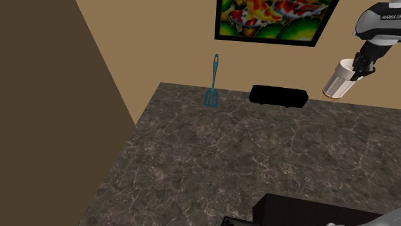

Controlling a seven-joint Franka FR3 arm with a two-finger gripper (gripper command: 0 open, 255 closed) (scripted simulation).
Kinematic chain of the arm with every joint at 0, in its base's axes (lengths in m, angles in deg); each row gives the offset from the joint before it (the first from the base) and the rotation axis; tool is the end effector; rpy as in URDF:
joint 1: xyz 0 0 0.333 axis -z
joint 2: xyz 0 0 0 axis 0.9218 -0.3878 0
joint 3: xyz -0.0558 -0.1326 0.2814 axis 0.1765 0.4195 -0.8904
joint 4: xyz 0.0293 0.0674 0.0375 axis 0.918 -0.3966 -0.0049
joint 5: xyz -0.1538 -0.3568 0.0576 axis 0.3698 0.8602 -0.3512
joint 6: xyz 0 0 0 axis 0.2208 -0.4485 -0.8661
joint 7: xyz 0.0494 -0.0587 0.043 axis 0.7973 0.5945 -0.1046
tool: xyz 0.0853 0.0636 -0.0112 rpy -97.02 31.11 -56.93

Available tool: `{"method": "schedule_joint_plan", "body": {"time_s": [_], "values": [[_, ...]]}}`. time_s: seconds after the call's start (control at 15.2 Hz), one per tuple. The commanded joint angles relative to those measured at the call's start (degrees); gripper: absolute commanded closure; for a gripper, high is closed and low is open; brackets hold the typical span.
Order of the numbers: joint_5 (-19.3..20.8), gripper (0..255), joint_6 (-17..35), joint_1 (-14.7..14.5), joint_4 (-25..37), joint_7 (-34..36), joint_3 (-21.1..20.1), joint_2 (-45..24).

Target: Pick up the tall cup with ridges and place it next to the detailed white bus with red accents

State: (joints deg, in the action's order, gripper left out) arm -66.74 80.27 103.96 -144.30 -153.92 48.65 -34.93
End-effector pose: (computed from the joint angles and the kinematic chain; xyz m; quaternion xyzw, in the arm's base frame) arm 0.0616 -0.5971 0.5079 0.9947 0.0688 -0.0565 0.0505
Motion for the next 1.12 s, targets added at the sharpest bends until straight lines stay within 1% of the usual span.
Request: {"method": "schedule_joint_plan", "body": {"time_s": [0.0, 0.53, 1.06], "values": [[-0.2, 255, 1.6, 0.0, -1.3, 0.0, -0.1, -0.3], [-1.7, 255, 7.4, 0.5, -5.9, -0.5, -0.4, -2.1], [-4.1, 255, 13.1, 1.4, -9.7, -1.7, -1.2, -4.8]]}}
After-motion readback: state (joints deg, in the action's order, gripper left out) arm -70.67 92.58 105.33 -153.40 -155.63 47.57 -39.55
